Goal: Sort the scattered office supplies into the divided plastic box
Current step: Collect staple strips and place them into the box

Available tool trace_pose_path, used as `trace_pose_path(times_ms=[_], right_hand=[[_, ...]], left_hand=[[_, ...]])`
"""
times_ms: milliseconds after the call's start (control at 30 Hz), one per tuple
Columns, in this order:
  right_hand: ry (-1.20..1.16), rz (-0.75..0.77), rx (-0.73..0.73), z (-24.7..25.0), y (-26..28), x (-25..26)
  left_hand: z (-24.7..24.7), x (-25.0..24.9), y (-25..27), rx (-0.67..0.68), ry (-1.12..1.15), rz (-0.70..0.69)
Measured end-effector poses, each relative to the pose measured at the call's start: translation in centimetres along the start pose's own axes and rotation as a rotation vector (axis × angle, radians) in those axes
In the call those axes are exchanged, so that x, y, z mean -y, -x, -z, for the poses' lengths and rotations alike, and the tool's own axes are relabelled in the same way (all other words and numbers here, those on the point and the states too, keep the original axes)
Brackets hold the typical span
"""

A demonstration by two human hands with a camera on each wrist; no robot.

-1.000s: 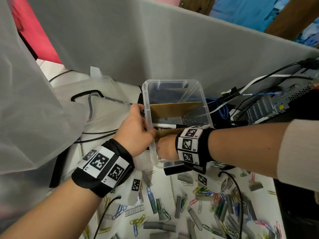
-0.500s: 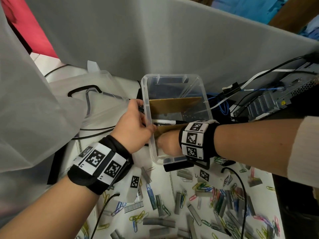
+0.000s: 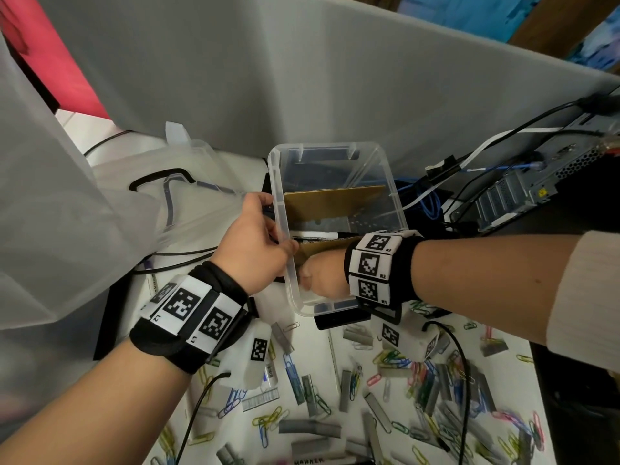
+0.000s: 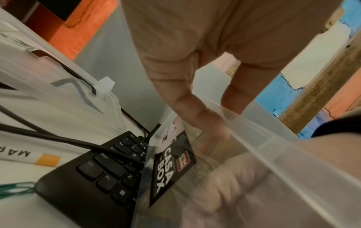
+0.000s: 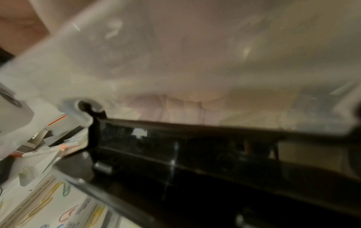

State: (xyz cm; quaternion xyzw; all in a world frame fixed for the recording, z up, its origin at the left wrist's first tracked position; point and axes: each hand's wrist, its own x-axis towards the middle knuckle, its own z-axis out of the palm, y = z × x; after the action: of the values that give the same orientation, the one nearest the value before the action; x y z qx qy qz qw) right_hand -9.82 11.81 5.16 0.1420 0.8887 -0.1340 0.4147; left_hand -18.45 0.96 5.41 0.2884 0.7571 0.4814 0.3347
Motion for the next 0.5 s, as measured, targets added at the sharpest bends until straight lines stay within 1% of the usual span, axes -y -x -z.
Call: trace_pose_path(times_ms=[100,167,233,333,400,500], right_hand=[[-0.049,0.0,-0.047,0.4,0.8,-0.3],[-0.045,-0.005,-0.051,0.8,1.4,-0.4],[-0.046,0.0,-0.108,1.1,2.6,-0.6],[-0.109,-0.007,-0.245,1.5,4.9,-1.1],[-0.164,0.021,-0.35,1.5,6.9,-1.6],[-0.309,0.065,-0.57,0.6,10.4,-2.4]], left_hand=[[-0.1,0.0,0.1,0.0,0.0,0.0],[-0.1,-0.1,0.3,-0.011,0.006,0.0],[-0.1,-0.2,0.5,-0.02,0.033,-0.006],[0.0,-0.3,1.0,-0.024,0.061,-0.007],[0.1,-0.4,1.4,-0.028,0.079,0.003],[0.4,-0.3,2.1,-0.058,0.033,-0.004]])
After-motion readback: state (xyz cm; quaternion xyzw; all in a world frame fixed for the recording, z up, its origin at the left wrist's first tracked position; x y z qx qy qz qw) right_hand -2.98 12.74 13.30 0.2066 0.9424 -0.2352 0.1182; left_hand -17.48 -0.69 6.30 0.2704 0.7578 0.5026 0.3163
